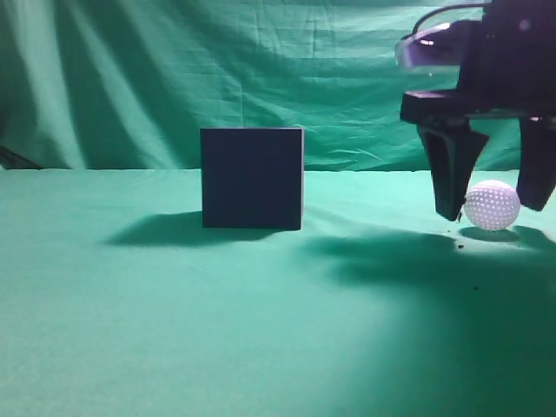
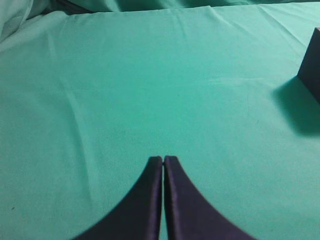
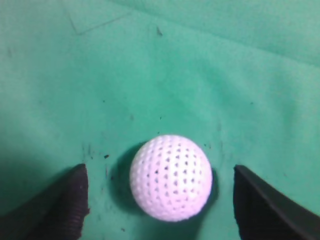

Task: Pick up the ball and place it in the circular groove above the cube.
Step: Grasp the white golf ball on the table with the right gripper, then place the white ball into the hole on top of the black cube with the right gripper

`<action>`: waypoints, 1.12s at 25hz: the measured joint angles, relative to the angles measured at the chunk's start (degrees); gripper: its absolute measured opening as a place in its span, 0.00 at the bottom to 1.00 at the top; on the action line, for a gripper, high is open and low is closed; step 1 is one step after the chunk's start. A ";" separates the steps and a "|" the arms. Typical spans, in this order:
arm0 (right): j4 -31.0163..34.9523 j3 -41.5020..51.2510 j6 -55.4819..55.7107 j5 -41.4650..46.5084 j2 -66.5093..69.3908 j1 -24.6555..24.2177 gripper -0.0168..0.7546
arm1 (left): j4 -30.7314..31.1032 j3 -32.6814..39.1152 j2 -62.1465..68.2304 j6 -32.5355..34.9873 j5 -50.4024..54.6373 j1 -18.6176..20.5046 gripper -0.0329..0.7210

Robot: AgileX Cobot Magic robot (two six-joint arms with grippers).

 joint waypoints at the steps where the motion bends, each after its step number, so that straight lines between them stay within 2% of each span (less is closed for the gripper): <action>1: -0.11 0.00 0.21 -0.59 0.64 0.00 0.73 | 0.00 0.00 0.00 0.00 0.00 0.00 0.04; 6: -0.23 -0.04 0.78 -2.52 2.17 0.09 0.73 | 0.00 0.00 0.00 0.00 0.00 0.00 0.04; 9: -0.43 -0.13 2.27 -2.62 2.41 0.09 0.55 | 0.00 0.00 0.00 0.00 0.00 0.00 0.04; 10: -0.54 -0.13 2.72 -2.70 2.41 0.09 0.44 | 0.00 0.00 0.00 0.00 0.00 0.00 0.04; 11: -0.68 -0.30 3.08 -2.58 2.41 0.09 0.41 | 0.00 0.00 0.00 0.00 0.00 0.00 0.04; 18: -1.27 -8.43 3.48 6.84 2.29 1.11 0.42 | 0.00 0.00 0.00 0.00 0.00 0.00 0.04; 23: -1.18 -18.96 0.37 13.18 0.96 8.42 0.42 | 0.00 0.00 0.00 0.00 0.00 0.00 0.04; 28: 0.97 -26.77 -0.24 14.22 1.82 15.93 0.42 | 0.00 0.00 0.00 0.00 0.00 0.00 0.04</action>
